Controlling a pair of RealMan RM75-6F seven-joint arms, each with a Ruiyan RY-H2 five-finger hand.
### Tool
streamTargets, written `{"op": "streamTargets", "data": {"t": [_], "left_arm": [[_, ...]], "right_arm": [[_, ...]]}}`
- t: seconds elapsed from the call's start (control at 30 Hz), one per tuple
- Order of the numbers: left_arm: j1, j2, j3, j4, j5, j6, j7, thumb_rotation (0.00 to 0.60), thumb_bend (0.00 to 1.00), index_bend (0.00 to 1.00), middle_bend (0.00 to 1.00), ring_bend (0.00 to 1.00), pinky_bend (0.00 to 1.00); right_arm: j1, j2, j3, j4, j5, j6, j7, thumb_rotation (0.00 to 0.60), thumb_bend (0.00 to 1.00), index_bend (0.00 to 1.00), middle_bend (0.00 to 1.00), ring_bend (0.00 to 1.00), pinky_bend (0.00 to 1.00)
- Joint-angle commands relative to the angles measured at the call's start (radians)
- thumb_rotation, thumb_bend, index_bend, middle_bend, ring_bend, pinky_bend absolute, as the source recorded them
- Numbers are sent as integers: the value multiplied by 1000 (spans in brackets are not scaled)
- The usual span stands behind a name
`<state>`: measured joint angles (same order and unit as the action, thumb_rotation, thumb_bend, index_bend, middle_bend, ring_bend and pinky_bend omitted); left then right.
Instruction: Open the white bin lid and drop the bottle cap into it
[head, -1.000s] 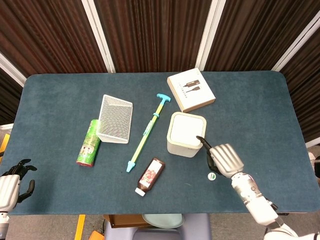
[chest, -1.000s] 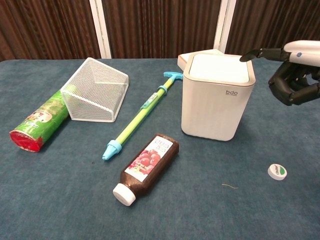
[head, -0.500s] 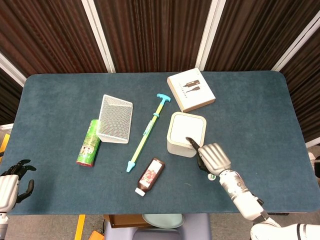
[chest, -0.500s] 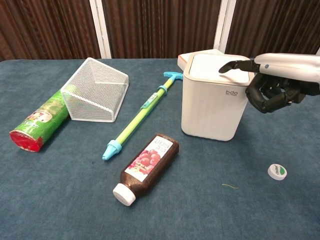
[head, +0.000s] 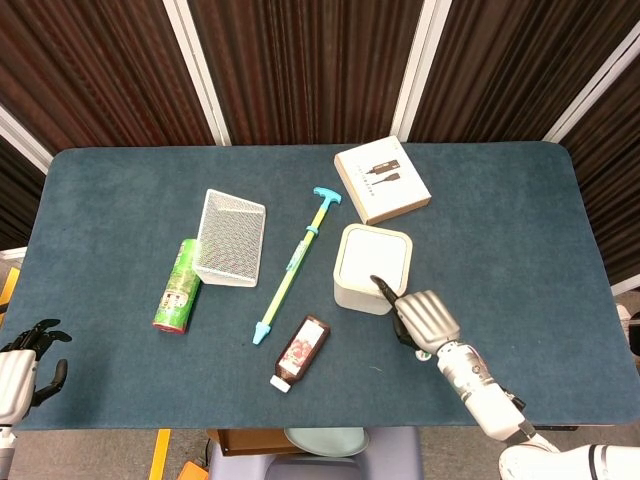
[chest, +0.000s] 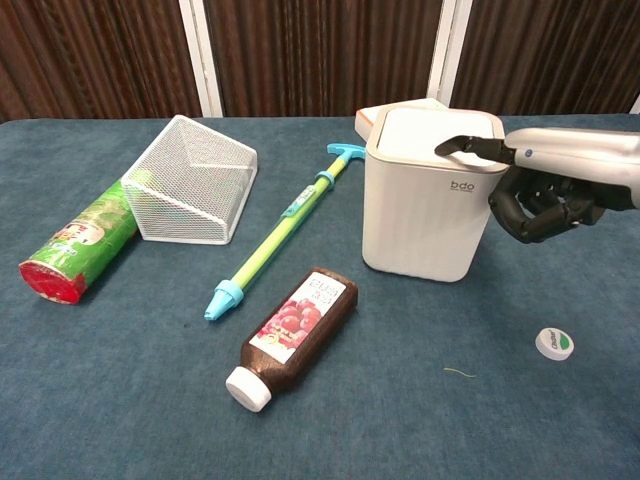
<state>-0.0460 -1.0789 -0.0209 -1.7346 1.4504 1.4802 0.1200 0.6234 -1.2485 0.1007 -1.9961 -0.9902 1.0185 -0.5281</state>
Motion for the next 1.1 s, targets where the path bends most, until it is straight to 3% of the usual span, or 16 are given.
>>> {"op": "streamTargets", "data": {"t": [0.03, 0.43, 0.7, 0.9, 1.1], "left_arm": [[0, 0, 0, 0, 0, 0, -1, 600, 498, 376, 209, 261, 431], [1, 1, 0, -1, -1, -1, -1, 600, 498, 376, 209, 261, 431], [1, 1, 0, -3, -2, -2, 0, 600, 498, 376, 208, 261, 430], [-1, -2, 1, -3, -1, -8, 7, 600, 497, 376, 208, 261, 430], [-4, -5, 3, -2, -4, -15, 11, 600, 497, 376, 209, 262, 431]], "right_arm": [[6, 7, -8, 0, 0, -13, 15, 600, 849, 94, 800, 925, 832], [-34, 18, -13, -8, -128, 85, 77, 600, 850, 87, 800, 920, 831], [-154, 82, 5, 1, -309, 321, 157, 600, 809, 60, 798, 861, 803], [-262, 131, -13, 35, -422, 477, 244, 600, 665, 55, 636, 729, 762], [-319, 220, -132, 97, -545, 417, 430, 600, 331, 112, 474, 509, 612]]}}
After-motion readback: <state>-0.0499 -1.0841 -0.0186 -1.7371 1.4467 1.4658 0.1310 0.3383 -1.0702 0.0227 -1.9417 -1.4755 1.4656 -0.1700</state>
